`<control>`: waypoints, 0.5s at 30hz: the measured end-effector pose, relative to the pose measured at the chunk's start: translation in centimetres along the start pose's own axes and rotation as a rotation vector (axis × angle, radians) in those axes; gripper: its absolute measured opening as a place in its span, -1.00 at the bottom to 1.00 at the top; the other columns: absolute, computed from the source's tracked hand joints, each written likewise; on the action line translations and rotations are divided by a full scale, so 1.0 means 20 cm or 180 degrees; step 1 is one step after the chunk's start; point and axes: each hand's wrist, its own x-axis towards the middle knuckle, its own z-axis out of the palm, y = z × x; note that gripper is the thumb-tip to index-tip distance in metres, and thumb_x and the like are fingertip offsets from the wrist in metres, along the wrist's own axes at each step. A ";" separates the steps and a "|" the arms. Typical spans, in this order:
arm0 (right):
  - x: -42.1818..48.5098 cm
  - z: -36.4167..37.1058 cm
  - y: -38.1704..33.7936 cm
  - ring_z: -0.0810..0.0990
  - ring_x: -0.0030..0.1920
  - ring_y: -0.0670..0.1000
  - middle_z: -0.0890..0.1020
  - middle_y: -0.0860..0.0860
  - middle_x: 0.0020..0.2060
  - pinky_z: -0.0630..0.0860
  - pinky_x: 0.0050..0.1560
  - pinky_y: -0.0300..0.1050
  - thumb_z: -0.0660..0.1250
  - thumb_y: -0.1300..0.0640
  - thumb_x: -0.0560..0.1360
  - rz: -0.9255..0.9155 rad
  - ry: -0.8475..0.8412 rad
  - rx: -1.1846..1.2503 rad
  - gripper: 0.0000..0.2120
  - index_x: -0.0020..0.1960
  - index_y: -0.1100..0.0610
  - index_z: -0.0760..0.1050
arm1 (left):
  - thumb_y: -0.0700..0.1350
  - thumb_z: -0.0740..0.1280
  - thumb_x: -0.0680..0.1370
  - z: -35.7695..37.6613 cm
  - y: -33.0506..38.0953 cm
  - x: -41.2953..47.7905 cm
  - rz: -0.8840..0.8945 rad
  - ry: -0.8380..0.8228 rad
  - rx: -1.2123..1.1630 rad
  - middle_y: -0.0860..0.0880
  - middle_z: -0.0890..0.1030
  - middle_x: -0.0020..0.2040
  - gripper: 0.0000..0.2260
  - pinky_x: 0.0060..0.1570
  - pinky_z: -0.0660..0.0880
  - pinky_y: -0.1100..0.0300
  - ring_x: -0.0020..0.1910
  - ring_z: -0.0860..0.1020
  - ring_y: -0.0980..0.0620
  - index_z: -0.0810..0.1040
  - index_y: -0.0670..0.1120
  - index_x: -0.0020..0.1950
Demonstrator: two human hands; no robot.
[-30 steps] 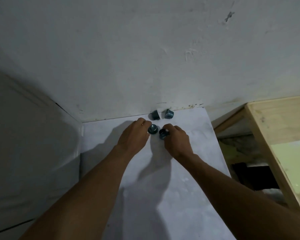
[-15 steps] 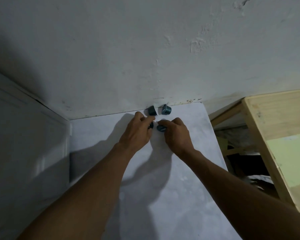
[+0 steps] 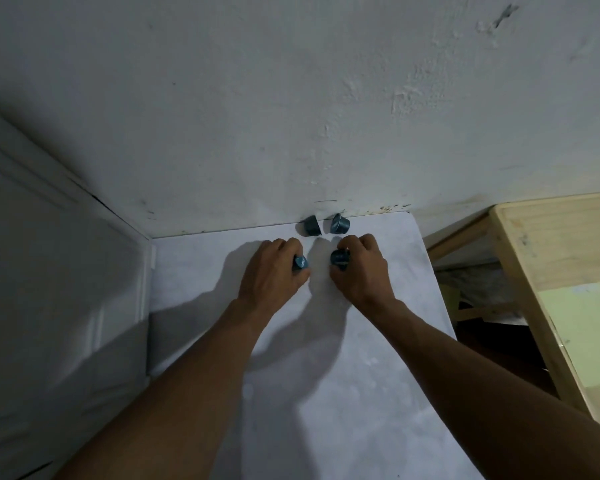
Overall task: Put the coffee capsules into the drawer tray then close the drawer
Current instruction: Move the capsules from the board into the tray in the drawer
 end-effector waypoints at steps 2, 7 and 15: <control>0.00 -0.03 0.01 0.54 0.05 0.12 0.50 0.12 0.15 0.49 0.08 -0.12 0.39 0.10 0.47 0.0112 -0.0108 -0.0005 -0.61 0.25 0.14 0.40 | -0.06 0.48 0.40 -0.01 0.00 -0.03 -0.0097 -0.0053 -0.0083 -0.10 0.58 -0.15 -0.74 -0.17 0.47 0.16 -0.15 0.50 -0.04 0.49 -0.13 -0.05; -0.06 -0.09 0.02 0.53 0.08 0.12 0.53 0.12 0.16 0.50 0.15 -0.05 0.39 0.06 0.45 -0.0040 -0.0259 -0.0116 -0.54 0.30 0.14 0.40 | -0.09 0.47 0.43 -0.05 0.04 -0.11 -0.0300 -0.0162 -0.0294 -0.13 0.55 0.19 -0.50 0.18 0.43 0.16 0.17 0.50 -0.06 0.43 -0.15 0.32; -0.38 -0.26 -0.04 0.55 0.03 0.15 0.60 0.16 0.04 0.47 0.04 -0.07 0.42 0.11 0.40 -0.1025 0.0176 -0.0022 -0.61 0.18 0.22 0.51 | -0.20 0.46 0.41 -0.25 0.25 -0.44 -0.0225 0.0360 -0.0288 -0.11 0.57 0.11 -0.61 0.05 0.46 0.20 0.06 0.54 -0.06 0.51 -0.17 0.21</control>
